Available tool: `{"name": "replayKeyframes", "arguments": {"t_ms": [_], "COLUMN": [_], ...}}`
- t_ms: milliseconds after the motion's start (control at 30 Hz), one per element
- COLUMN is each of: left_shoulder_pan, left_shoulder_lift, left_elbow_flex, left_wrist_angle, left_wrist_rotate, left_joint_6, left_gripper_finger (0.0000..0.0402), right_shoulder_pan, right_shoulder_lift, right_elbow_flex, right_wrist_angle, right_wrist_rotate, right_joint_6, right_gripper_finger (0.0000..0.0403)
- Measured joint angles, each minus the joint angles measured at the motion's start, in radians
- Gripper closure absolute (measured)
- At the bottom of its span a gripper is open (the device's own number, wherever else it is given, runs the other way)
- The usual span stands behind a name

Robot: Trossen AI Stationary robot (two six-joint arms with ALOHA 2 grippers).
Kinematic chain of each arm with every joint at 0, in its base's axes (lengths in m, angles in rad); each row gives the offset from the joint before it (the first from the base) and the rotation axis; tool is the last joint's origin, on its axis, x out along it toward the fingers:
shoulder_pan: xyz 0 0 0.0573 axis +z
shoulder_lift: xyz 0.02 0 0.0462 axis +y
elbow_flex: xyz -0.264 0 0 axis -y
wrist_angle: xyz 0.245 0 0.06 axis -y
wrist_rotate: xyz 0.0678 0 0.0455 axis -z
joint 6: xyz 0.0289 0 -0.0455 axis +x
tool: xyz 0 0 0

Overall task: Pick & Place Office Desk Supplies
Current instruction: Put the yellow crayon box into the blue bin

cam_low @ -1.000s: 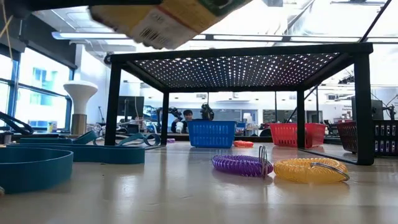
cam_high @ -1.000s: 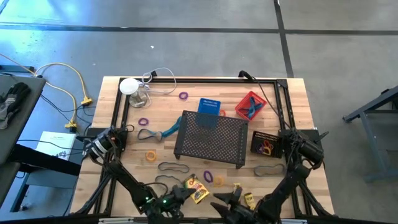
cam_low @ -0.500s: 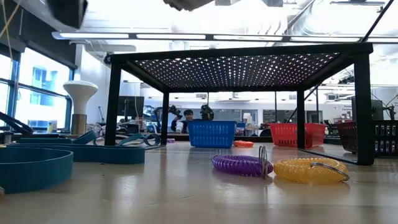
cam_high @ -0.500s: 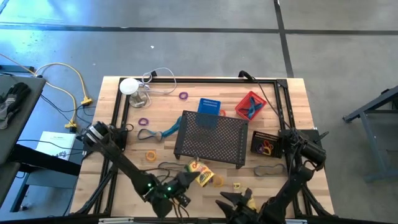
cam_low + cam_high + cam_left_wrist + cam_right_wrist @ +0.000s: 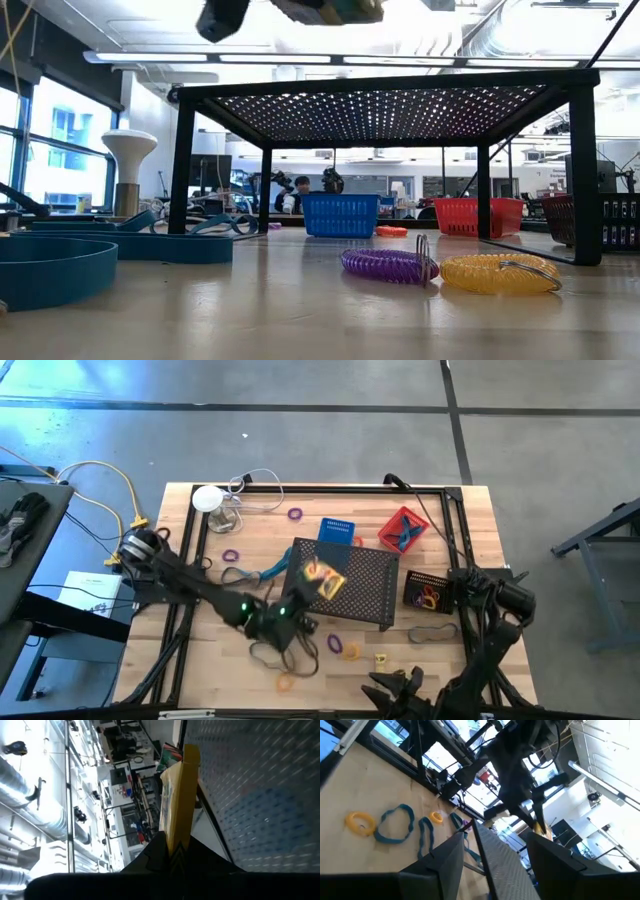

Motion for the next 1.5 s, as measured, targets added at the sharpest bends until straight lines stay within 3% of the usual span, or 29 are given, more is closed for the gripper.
{"name": "replayKeyframes", "arguments": {"t_ms": [333,567,800,1100,1500], "left_shoulder_pan": [0.223,0.450,0.607,0.655,0.805], "left_shoulder_lift": [-0.081,-0.094,-0.089,-0.089,-0.084], "left_elbow_flex": [0.000,0.000,0.000,0.000,0.000], "left_wrist_angle": [-0.070,-0.194,-0.274,-0.296,-0.306], "left_wrist_rotate": [0.211,0.426,0.650,0.766,1.015], "left_joint_6": [0.154,0.276,0.329,0.533,0.632], "left_gripper_finger": [0.0370,0.0370,0.0370,0.0370,0.0370], "right_shoulder_pan": [-0.043,-0.114,-0.188,-0.273,-0.310], "right_shoulder_lift": [-0.085,-0.136,-0.139,-0.139,-0.138], "right_elbow_flex": [0.000,0.000,0.000,0.000,0.000], "right_wrist_angle": [-0.239,-0.483,-0.706,-0.738,-0.726], "right_wrist_rotate": [-0.002,-0.132,-0.168,-0.272,-0.264], "right_joint_6": [0.079,0.390,0.658,0.799,0.947], "right_gripper_finger": [0.0200,0.0200,0.0200,0.0200,0.0200]}}
